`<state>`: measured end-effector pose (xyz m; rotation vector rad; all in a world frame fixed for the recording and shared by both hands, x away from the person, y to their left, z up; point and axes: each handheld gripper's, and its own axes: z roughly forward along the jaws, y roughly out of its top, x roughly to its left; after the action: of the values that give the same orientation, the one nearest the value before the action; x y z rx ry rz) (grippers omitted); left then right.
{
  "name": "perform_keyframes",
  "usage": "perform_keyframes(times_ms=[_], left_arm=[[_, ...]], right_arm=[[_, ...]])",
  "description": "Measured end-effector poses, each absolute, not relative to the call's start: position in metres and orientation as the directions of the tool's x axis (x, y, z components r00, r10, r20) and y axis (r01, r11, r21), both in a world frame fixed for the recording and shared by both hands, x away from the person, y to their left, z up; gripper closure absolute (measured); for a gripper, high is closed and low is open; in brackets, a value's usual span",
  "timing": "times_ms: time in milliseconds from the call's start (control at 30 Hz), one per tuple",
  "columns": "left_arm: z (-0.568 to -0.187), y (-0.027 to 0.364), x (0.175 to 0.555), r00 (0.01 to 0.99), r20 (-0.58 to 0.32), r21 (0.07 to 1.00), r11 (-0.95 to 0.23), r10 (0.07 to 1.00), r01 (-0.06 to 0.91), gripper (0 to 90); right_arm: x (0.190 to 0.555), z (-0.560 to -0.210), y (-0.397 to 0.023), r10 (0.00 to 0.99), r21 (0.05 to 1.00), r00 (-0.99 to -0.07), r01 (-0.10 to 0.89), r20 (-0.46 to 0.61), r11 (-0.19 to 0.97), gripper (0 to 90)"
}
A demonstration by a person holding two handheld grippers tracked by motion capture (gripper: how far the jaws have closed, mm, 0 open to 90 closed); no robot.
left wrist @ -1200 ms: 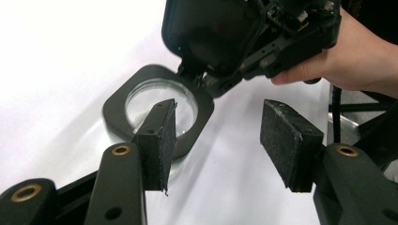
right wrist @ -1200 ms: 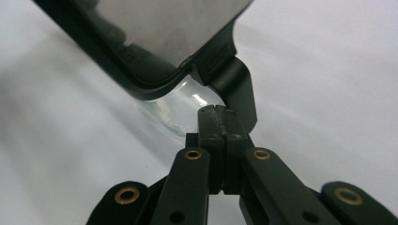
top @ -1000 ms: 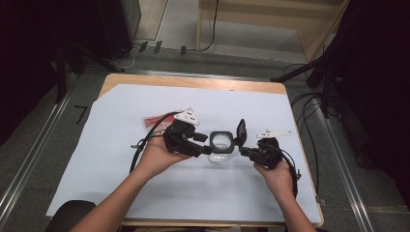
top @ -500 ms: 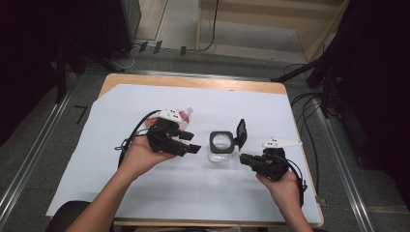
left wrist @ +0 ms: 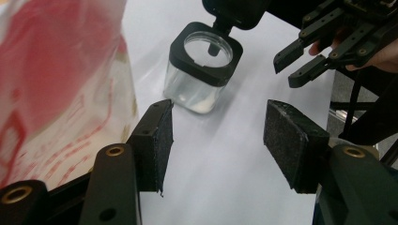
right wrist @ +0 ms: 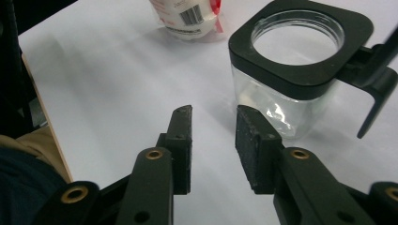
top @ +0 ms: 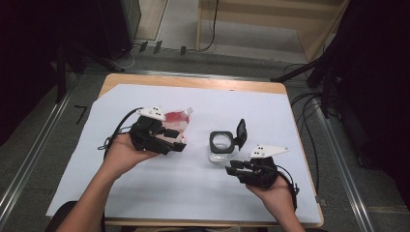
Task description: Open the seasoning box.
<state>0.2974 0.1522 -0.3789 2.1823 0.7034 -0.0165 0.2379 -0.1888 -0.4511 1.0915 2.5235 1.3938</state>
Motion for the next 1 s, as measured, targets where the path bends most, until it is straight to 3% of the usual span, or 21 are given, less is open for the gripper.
perform_keyframes(times_ms=[1000], left_arm=[[-0.367, 0.200, 0.287, 0.801, -0.247, 0.701, -0.471, 0.545, 0.536, 44.5]], right_arm=[[0.239, -0.460, -0.137, 0.522, 0.753, -0.816, 0.501, 0.247, 0.427, 61.3]])
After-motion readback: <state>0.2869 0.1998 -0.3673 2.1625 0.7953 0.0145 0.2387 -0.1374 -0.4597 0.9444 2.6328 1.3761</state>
